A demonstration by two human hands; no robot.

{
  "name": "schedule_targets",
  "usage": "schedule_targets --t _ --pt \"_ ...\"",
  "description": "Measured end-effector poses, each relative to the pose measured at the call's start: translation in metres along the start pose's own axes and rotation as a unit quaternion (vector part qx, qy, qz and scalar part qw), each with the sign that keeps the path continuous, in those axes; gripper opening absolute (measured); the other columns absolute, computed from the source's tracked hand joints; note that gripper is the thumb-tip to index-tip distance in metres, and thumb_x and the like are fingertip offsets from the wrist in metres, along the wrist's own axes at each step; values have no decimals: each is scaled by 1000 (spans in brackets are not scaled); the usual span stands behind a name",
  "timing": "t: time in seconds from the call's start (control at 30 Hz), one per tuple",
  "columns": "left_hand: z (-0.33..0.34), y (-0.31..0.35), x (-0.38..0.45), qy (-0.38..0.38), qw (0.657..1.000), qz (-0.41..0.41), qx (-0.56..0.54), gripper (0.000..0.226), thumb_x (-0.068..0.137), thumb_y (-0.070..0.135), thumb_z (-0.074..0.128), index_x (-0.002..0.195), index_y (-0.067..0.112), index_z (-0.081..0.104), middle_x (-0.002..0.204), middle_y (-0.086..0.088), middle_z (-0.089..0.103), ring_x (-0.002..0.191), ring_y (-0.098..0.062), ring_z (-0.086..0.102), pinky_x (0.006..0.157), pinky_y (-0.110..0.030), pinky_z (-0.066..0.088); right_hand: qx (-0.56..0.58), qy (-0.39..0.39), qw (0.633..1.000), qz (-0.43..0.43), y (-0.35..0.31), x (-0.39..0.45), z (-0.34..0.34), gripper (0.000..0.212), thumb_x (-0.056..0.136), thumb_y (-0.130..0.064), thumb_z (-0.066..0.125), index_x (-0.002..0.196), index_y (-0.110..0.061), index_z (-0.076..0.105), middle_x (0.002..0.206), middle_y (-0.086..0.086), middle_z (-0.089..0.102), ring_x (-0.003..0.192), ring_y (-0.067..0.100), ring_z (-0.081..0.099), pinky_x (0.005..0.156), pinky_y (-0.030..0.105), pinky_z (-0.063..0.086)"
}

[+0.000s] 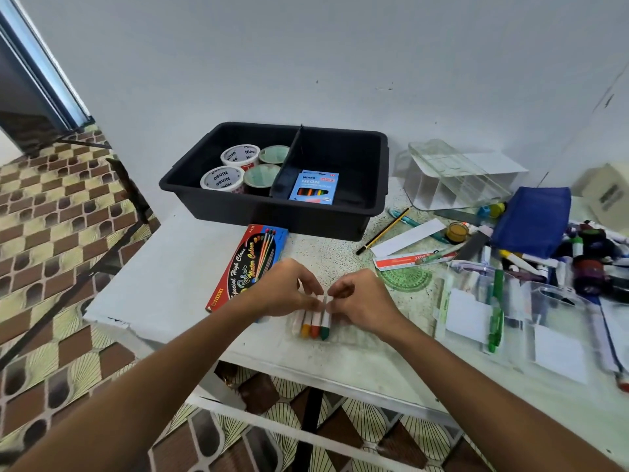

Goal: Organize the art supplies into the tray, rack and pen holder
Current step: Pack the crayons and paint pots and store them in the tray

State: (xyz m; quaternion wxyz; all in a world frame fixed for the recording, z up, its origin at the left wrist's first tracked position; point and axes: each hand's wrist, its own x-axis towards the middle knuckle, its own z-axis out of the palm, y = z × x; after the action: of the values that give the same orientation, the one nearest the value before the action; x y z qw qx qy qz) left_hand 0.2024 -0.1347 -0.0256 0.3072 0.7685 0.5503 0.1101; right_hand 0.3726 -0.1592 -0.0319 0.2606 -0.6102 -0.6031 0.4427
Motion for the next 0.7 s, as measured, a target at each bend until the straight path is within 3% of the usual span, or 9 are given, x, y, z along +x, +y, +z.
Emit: schedule_targets --t 0.1,0.23,0.5,0.7 --pt "2 -3 -1 0 1000 14 13 27 77 34 78 100 21 75 86 10 62 72 -2 52 54 -12 32 -55 8 998 -26 -1 -2 1 18 72 -1 79 89 -4 76 72 2 66 56 6 57 51 15 50" --pt "4 -7 -3 10 999 29 10 27 75 34 79 99 20 76 79 16 61 69 -2 52 55 -13 33 -67 12 997 -23 0 -2 3 18 72 -2 80 89 -3 76 73 6 67 64 18 66 66 35 60" --pt "5 -10 -4 19 997 79 4 14 75 29 80 84 21 77 78 11 67 66 -3 53 59 -19 43 -100 20 994 -35 3 -3 7 16 74 -6 80 90 -4 76 73 3 66 55 4 55 46 8 38" --pt "7 -12 -3 9 992 108 60 14 78 31 77 86 19 77 78 11 62 66 0 52 58 -11 37 -153 29 986 -65 4 -3 12 10 79 -3 70 85 -7 78 81 8 75 72 13 63 62 19 44"
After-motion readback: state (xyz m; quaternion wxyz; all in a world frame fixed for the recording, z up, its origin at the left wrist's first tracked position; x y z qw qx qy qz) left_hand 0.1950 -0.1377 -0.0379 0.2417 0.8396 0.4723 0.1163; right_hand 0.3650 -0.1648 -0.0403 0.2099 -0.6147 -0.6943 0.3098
